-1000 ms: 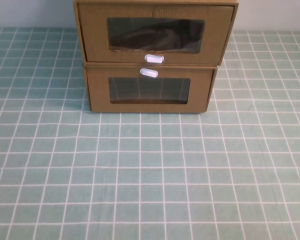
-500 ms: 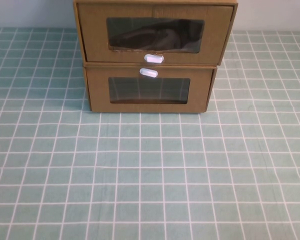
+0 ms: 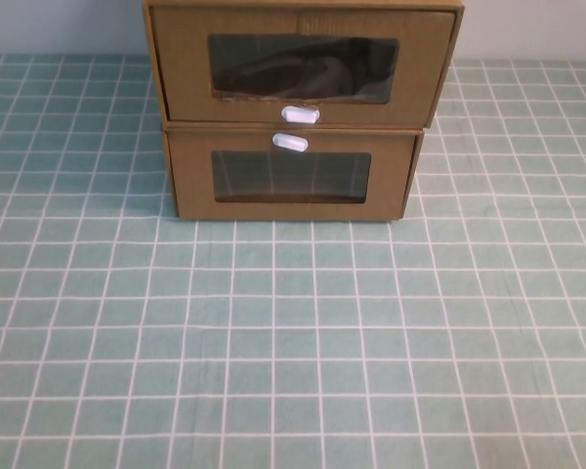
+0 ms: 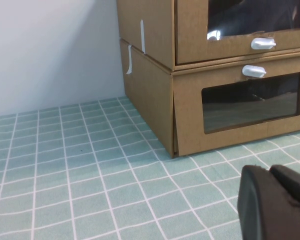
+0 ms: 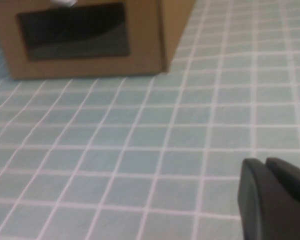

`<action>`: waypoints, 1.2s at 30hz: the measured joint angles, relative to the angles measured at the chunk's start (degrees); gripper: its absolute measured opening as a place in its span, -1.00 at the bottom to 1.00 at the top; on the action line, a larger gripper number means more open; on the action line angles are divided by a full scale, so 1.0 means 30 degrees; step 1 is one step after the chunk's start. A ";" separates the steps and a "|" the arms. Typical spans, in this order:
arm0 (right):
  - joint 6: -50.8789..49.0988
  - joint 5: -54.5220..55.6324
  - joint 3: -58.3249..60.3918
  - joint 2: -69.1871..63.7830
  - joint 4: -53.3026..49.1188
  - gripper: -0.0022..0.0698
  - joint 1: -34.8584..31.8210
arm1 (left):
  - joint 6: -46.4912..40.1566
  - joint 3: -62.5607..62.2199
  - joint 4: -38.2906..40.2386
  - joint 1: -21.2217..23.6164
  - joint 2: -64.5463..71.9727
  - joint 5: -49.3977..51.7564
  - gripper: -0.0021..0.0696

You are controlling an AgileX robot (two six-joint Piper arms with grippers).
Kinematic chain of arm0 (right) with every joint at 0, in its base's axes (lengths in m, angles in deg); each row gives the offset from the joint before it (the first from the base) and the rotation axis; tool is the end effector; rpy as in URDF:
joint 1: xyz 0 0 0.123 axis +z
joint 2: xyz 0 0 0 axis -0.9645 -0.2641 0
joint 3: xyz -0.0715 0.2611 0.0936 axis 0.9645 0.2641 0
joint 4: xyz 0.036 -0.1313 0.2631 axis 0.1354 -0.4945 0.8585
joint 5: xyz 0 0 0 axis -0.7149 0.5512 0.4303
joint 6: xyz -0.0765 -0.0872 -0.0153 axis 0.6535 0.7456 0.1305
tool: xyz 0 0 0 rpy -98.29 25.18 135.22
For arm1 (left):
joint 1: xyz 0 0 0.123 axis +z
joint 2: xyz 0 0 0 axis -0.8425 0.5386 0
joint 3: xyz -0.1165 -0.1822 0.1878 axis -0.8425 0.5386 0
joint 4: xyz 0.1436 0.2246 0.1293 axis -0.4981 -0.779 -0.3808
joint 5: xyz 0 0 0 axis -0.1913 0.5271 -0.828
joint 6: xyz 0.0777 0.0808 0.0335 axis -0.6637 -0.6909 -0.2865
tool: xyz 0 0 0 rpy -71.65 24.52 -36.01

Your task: Close the shoe box

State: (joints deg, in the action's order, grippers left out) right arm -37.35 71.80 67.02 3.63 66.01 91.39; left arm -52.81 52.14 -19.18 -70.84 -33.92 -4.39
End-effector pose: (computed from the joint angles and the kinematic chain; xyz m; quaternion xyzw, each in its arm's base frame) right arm 0.1278 0.0412 0.1697 -0.0708 0.7775 0.1390 0.6093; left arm 0.1198 -0.0399 0.1949 0.1414 0.7011 -0.0898 0.6931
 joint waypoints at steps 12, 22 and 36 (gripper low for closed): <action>0.0645 -0.3526 0.0000 0.2725 -0.0140 -0.97 -0.4921 | 0.0000 0.0000 0.0000 0.0000 0.0000 0.0000 -0.96; 0.0719 -0.3801 0.0000 0.2725 -0.0140 -0.97 -0.4930 | 0.0030 0.0000 0.0000 0.0000 0.0000 0.0000 -0.96; 0.0719 -0.3801 0.0000 0.2725 -0.0140 -0.97 -0.4930 | 0.0030 0.0000 0.0000 0.0000 0.0000 0.0045 -0.96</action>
State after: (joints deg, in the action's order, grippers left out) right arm -35.20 60.40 67.02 11.81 65.59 76.60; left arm -52.72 52.14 -19.18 -70.84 -33.92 -4.26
